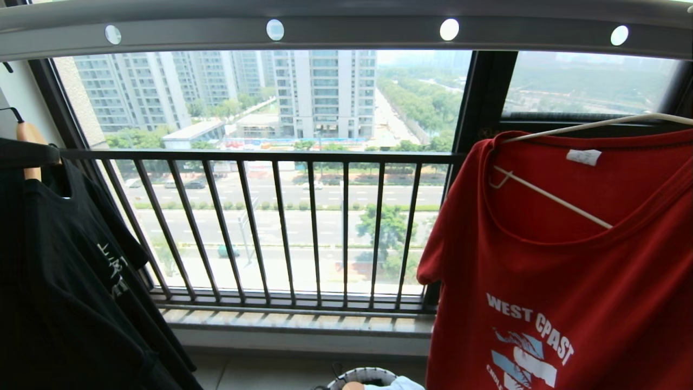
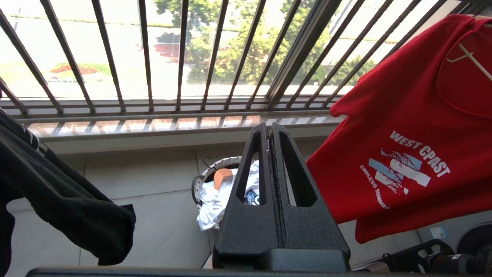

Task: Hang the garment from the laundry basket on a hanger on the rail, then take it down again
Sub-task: Hang the clothes rack on the clothesline

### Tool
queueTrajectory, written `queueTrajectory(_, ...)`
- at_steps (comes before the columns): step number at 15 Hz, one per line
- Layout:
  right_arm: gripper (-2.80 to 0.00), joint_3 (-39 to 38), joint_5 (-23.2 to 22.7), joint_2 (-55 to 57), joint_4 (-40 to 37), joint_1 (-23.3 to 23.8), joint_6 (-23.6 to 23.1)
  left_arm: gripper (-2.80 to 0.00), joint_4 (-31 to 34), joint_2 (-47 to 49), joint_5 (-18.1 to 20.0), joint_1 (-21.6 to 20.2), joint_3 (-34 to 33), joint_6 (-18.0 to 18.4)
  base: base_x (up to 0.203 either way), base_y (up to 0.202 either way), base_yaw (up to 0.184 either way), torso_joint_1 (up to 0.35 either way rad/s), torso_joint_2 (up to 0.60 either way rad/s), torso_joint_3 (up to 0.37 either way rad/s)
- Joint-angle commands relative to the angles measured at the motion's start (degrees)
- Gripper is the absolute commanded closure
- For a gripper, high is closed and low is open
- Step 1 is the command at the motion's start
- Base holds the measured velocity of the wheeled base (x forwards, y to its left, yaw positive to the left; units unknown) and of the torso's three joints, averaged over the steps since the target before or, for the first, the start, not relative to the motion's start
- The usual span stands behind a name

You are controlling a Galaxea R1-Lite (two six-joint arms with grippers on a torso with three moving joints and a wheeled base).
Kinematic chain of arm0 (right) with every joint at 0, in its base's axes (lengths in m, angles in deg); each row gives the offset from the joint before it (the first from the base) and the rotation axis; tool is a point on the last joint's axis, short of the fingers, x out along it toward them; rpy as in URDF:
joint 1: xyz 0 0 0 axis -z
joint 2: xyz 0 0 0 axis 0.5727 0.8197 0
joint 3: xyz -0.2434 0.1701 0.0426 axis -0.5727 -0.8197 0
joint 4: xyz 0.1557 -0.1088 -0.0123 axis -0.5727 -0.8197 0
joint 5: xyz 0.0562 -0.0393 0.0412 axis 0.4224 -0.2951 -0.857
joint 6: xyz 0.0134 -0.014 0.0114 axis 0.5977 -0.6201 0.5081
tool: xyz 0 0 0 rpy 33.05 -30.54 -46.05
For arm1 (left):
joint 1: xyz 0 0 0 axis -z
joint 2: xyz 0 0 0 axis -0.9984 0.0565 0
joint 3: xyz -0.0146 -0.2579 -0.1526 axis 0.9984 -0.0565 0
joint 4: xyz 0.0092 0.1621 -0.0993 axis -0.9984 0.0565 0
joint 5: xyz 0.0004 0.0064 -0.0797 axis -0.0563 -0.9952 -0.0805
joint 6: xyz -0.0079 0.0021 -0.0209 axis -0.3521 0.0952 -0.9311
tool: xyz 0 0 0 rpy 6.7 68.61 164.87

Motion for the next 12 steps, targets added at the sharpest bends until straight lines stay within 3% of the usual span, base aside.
queueTrajectory(1,0.0,-0.15,0.14,-0.21,-0.13,-0.03,-0.02,0.0,0.2,-0.68,-0.02,-0.07,0.11,-0.12,0.0,0.0,0.0,0.0,0.0,0.0)
queueTrajectory(7,0.0,-0.15,0.02,0.63,-0.05,-0.12,0.0,0.0,-2.14,-1.0,0.07,-0.07,-0.09,-1.17,0.0,0.0,0.0,0.0,0.0,0.0)
queueTrajectory(12,0.0,-1.37,-3.11,3.87,3.64,-0.3,0.01,0.0,-2.23,-1.0,0.07,-0.07,-0.09,-1.17,0.0,0.0,0.0,0.0,0.0,0.0)
